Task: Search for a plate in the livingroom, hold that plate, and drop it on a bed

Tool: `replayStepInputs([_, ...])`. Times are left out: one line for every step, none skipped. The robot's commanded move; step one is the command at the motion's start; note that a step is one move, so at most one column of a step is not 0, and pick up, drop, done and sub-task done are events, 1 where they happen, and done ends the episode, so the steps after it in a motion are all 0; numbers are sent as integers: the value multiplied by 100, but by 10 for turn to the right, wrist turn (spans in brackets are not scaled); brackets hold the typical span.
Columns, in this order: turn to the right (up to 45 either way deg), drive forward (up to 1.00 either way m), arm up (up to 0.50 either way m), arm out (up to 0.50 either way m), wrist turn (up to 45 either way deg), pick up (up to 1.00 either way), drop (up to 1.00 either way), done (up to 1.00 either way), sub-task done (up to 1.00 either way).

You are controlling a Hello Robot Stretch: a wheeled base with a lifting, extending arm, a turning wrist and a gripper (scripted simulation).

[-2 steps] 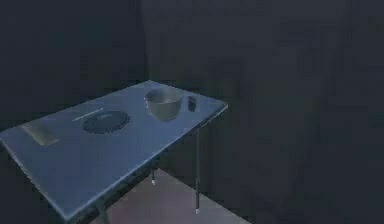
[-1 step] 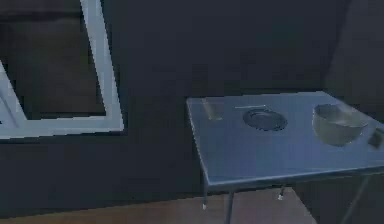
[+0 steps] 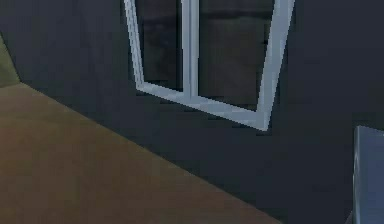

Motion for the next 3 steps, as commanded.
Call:
replayStepInputs([-210,0,0,0,0,0,0,0,0])
replayStepInputs([450,0,0,0,0,0,0,0,0])
replayStepInputs([450,0,0,0,0,0,0,0,0])
